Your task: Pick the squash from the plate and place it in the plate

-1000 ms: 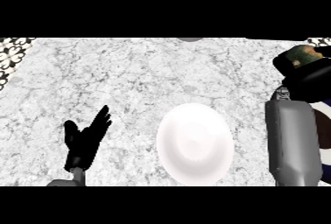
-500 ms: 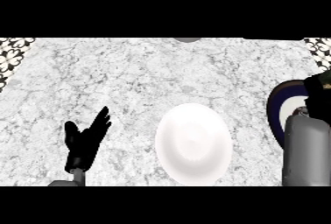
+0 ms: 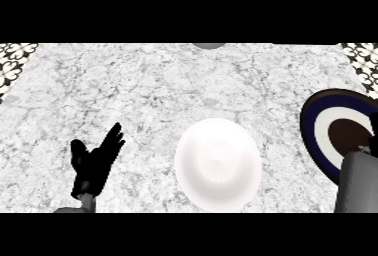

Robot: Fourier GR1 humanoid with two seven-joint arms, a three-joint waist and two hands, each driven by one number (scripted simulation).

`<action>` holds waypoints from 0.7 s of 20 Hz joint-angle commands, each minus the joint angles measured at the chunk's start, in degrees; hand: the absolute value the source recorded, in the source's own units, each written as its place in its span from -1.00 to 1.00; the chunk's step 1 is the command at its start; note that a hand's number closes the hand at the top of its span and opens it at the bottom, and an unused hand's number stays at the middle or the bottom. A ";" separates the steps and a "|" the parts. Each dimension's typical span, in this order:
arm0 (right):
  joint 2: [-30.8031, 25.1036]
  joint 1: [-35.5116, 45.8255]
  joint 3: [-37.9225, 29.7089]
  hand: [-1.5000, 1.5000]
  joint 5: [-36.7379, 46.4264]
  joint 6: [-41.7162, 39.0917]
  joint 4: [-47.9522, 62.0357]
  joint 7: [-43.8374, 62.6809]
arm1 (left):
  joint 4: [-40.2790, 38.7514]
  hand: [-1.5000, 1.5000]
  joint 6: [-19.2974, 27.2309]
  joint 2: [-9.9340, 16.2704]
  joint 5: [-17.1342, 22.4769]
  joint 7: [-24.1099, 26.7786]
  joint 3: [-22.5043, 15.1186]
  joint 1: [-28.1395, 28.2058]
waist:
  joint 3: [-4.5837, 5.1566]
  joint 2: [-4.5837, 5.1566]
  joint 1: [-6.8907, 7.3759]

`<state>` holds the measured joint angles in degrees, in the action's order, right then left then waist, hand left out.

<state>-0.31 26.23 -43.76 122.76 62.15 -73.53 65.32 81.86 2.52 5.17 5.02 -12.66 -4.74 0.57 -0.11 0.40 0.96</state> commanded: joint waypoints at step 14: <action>-17.11 -2.29 9.05 -1.00 -51.14 11.38 27.76 -12.01 | -3.22 0.00 -0.64 0.28 0.57 1.55 2.19 -1.73 | -0.12 -0.15 -0.86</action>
<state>-12.08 24.36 -40.74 84.36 67.66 -51.51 58.83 81.74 1.82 5.95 5.96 -12.52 -2.95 0.84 -0.21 0.08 0.23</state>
